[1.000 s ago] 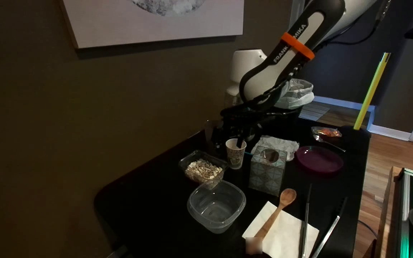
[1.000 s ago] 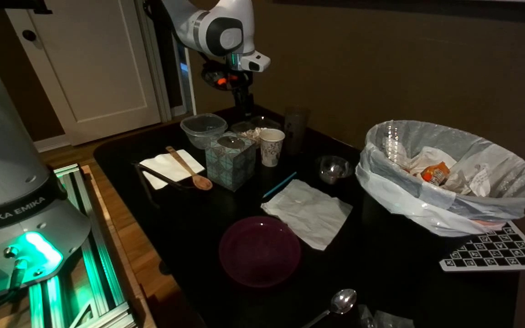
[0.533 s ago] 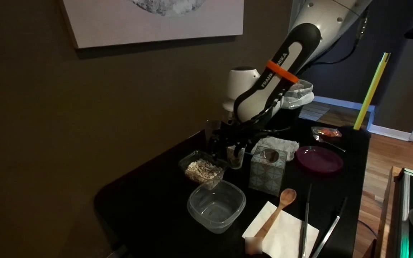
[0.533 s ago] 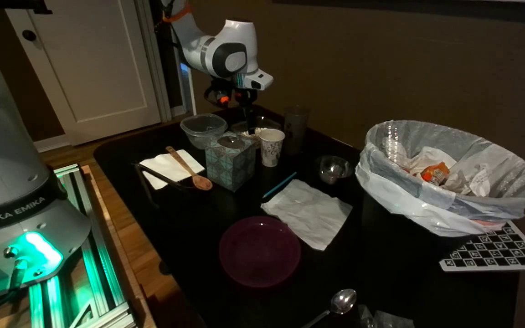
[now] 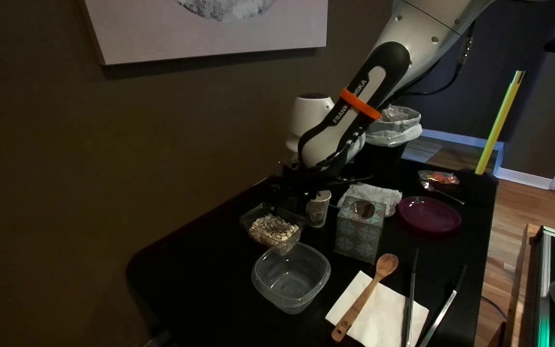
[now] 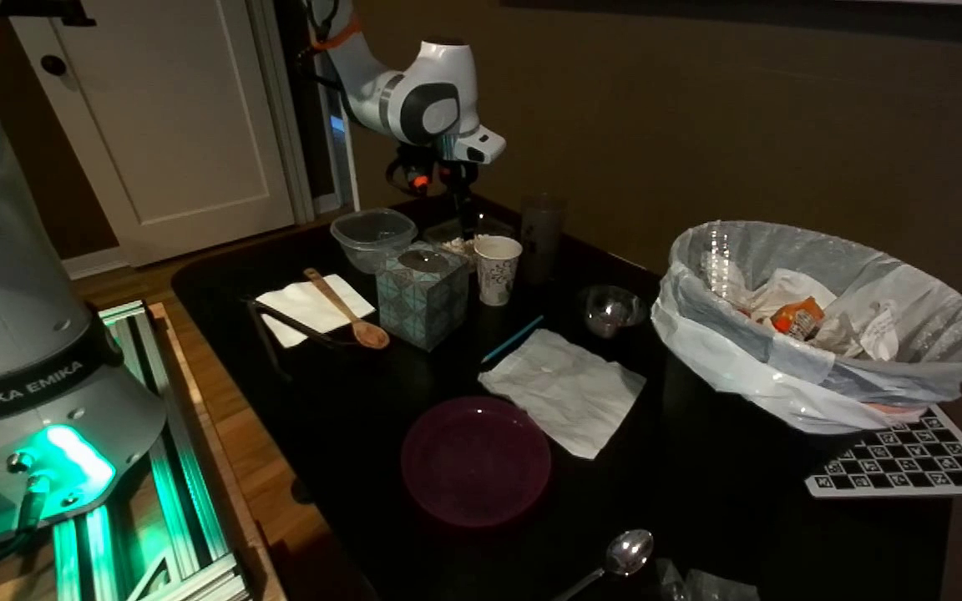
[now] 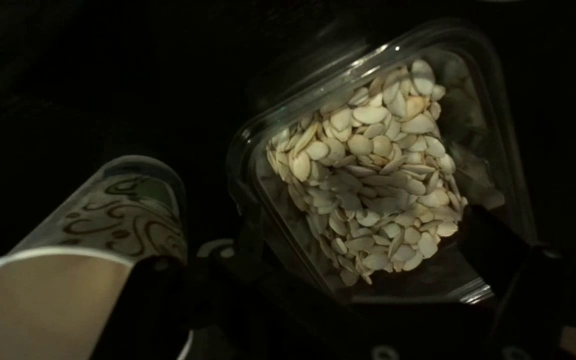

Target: Put some contents from the bowl onto the white towel, then put the towel in the bin

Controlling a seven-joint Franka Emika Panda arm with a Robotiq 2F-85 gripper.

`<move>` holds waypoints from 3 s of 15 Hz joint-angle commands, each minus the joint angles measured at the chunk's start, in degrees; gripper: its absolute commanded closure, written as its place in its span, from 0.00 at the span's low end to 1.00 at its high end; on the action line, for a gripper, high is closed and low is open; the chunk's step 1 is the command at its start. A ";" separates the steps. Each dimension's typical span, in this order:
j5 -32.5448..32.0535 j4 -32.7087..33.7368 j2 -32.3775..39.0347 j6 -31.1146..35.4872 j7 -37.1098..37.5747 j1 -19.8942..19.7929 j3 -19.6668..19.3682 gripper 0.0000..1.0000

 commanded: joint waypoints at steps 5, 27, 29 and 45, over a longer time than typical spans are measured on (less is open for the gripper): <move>1.32 7.66 8.15 0.92 1.91 2.78 -1.79 0.00; 1.34 13.65 11.78 -1.25 2.90 4.64 -3.79 0.97; 1.40 13.17 10.78 -1.58 2.52 4.44 -3.52 0.97; 4.00 -2.25 -15.75 -24.99 -38.14 -14.80 8.56 0.97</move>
